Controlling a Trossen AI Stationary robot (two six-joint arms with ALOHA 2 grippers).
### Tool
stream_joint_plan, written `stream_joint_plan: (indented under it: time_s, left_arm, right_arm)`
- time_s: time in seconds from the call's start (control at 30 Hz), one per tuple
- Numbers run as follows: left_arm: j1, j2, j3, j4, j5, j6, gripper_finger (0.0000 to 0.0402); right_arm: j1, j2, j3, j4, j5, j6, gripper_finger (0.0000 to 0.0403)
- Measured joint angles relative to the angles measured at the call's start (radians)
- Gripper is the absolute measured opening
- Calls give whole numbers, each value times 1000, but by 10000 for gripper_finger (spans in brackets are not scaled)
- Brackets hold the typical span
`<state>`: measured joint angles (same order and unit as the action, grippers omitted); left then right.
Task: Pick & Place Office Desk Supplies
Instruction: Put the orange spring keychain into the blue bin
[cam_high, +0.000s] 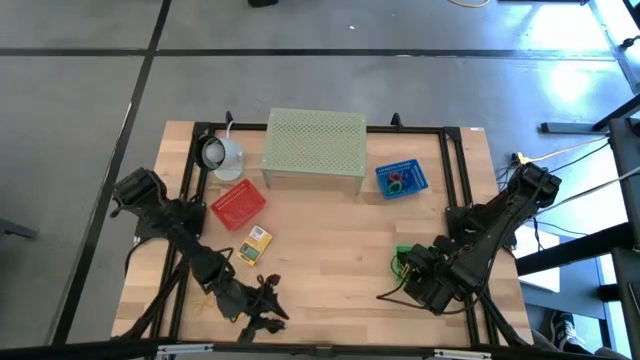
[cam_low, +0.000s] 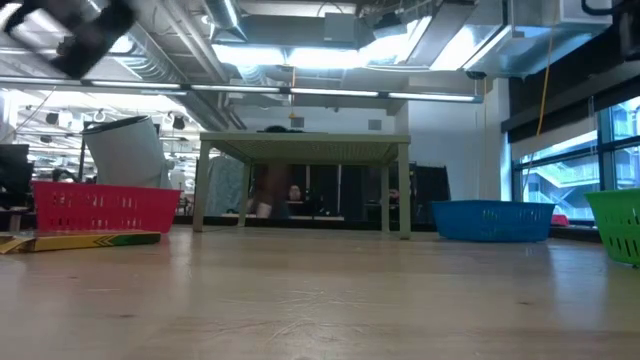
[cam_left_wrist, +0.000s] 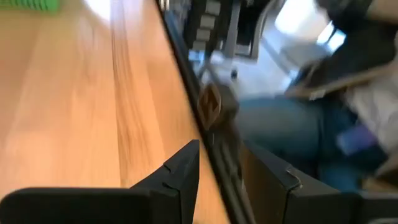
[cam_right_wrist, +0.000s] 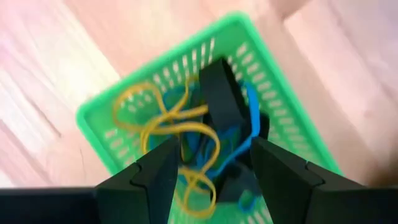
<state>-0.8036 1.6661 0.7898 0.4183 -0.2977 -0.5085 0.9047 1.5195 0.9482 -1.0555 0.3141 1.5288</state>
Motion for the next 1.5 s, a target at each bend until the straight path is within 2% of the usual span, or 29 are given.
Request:
stream_joint_plan:
  time_s: [0.13, 0.27, 0.6, 0.93, 1.1, 1.5]
  left_arm:
    - [-46, 0, 0, -174, 1, -106, 108]
    - [-75, 0, 0, -352, -8, -271, 101]
    - [-107, 0, 0, -634, -42, -439, 86]
    - [-110, 44, 3, -652, -12, -485, 86]
    - [-111, 47, 3, -646, -34, -502, 89]
    - [-75, -4, -4, -658, 12, -503, 131]
  right_arm:
    - [0, 0, 0, 0, 81, -1, 203]
    - [0, 0, 0, 0, 115, -21, 203]
    - [0, 0, 0, 0, 176, -30, 203]
    - [0, 0, 0, 4, 176, -45, 203]
    - [0, 0, 0, 4, 186, -46, 203]
    - [-4, 0, 0, 4, 257, -53, 203]
